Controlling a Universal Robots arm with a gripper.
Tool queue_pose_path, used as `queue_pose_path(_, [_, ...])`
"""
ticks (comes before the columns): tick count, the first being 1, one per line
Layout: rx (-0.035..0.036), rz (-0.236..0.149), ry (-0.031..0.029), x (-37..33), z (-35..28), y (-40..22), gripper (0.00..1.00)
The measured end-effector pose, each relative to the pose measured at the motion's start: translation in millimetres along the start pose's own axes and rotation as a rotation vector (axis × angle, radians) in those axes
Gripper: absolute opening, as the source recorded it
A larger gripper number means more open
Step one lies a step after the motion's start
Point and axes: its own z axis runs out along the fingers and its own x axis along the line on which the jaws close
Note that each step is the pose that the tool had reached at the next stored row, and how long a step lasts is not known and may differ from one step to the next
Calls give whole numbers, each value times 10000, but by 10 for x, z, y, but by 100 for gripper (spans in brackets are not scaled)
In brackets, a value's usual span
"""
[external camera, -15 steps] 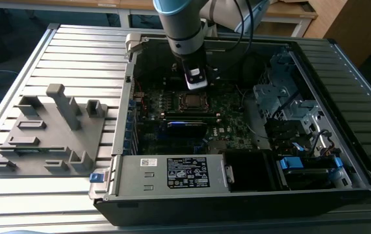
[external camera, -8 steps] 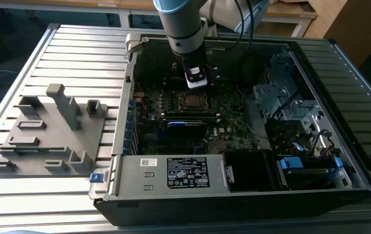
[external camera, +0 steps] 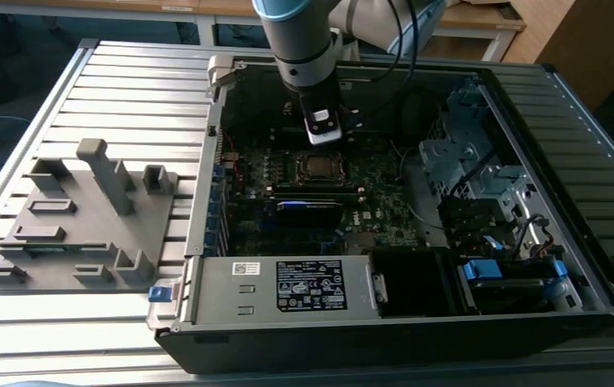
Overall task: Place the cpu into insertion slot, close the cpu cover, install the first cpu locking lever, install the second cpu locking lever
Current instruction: 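Install the first cpu locking lever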
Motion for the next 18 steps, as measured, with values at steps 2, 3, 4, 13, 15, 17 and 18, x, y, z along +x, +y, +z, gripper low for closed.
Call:
queue_pose_path(2, [-11,-6,-25,14,-1,-6,11])
queue_pose_path(3, [-20,-7,-35,19,1,-8,11])
queue_pose_path(4, [-30,-6,-42,20,4,-10,11])
queue_pose_path(13, [-66,-6,-68,29,26,-8,11])
queue_pose_path(15, [-66,-7,-72,32,30,-4,11])
queue_pose_path(17, [-70,-8,-75,34,34,0,11])
queue_pose_path(18, [-72,-9,-77,35,35,1,11])
